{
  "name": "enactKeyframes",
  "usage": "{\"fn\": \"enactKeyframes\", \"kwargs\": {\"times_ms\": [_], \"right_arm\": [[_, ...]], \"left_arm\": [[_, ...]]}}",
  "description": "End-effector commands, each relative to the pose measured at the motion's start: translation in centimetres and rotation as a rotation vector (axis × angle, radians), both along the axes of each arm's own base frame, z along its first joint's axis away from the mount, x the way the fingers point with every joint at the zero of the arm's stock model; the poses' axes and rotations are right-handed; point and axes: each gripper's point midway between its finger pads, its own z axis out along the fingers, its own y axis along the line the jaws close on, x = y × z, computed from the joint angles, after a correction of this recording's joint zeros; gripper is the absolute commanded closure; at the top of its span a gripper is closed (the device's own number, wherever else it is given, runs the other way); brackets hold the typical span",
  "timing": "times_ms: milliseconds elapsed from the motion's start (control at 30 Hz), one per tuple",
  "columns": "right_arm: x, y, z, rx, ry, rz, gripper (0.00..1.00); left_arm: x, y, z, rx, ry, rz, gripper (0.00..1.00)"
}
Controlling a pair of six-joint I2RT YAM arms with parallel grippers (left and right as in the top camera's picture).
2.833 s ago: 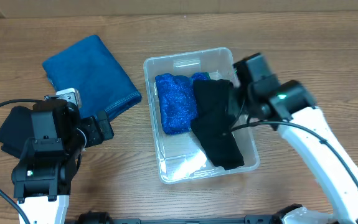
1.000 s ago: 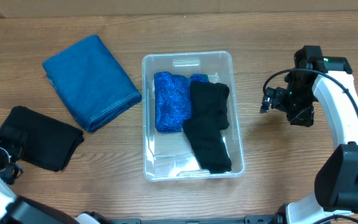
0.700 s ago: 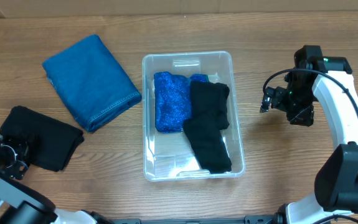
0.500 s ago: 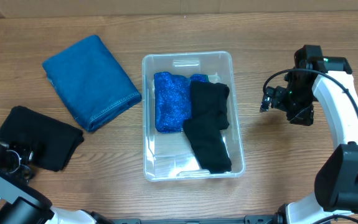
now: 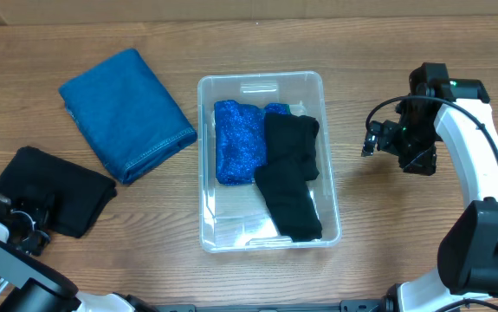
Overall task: Pack container
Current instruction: 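Move the left gripper to the black cloth on the left and grasp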
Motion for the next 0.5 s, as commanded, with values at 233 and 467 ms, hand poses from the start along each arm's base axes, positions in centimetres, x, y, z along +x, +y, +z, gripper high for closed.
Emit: {"fn": "enactKeyframes", "kwargs": {"times_ms": [233,467], "right_arm": [[0.0,0.1,0.1,0.004,-0.005,0.006,0.00],[0.0,0.1,0.1,0.004,-0.005,0.006,0.00]], "left_arm": [[1.4,-3.7,-1.2,-0.143,-0.126,-0.101,0.43],[3.1,-5.3,0.7,-0.214,-0.267,-0.155,0.96]]}}
